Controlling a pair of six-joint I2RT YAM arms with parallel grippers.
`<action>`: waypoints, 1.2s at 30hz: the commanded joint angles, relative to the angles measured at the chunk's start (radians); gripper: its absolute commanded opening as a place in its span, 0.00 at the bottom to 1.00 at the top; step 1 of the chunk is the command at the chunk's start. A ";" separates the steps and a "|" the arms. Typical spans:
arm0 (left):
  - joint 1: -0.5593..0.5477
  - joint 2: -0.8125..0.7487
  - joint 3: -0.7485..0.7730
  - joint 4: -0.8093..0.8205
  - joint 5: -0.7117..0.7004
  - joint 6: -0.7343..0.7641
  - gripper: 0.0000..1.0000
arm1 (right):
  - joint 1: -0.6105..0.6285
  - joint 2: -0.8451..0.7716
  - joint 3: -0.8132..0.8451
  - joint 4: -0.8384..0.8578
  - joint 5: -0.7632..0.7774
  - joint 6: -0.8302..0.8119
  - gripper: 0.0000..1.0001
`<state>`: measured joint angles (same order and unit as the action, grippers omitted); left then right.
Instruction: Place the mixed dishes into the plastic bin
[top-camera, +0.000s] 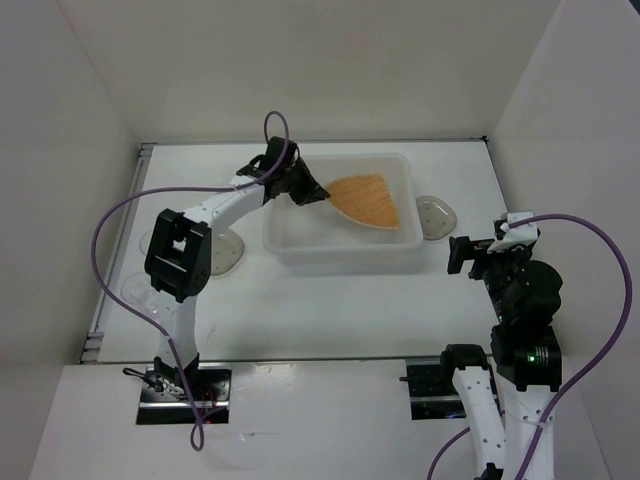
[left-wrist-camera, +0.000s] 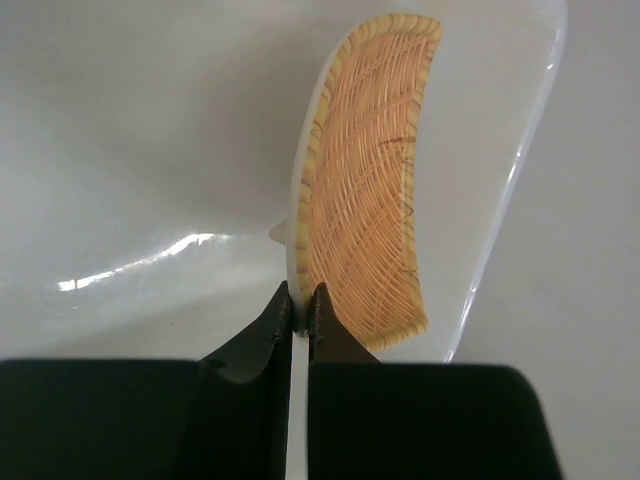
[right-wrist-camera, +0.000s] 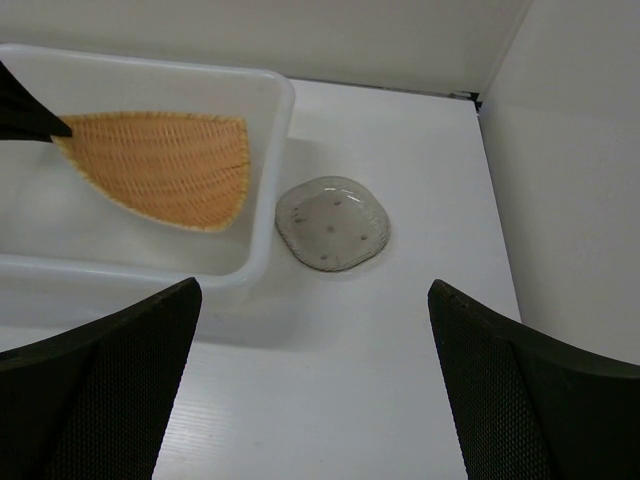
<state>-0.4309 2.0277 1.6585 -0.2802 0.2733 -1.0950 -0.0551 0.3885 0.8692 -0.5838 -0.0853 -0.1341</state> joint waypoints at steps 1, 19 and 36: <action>-0.016 -0.001 0.004 0.134 0.014 -0.055 0.00 | -0.005 -0.005 -0.007 0.059 0.015 0.013 0.98; -0.002 -0.043 -0.068 0.027 -0.058 0.064 0.70 | -0.005 -0.005 -0.007 0.068 0.005 0.013 0.98; 0.170 -0.244 -0.295 -0.062 -0.099 0.159 0.91 | -0.005 0.264 0.053 0.021 0.071 0.054 0.98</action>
<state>-0.2749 1.8267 1.3743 -0.3023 0.1913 -0.9745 -0.0551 0.5442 0.8833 -0.5735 -0.0547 -0.1116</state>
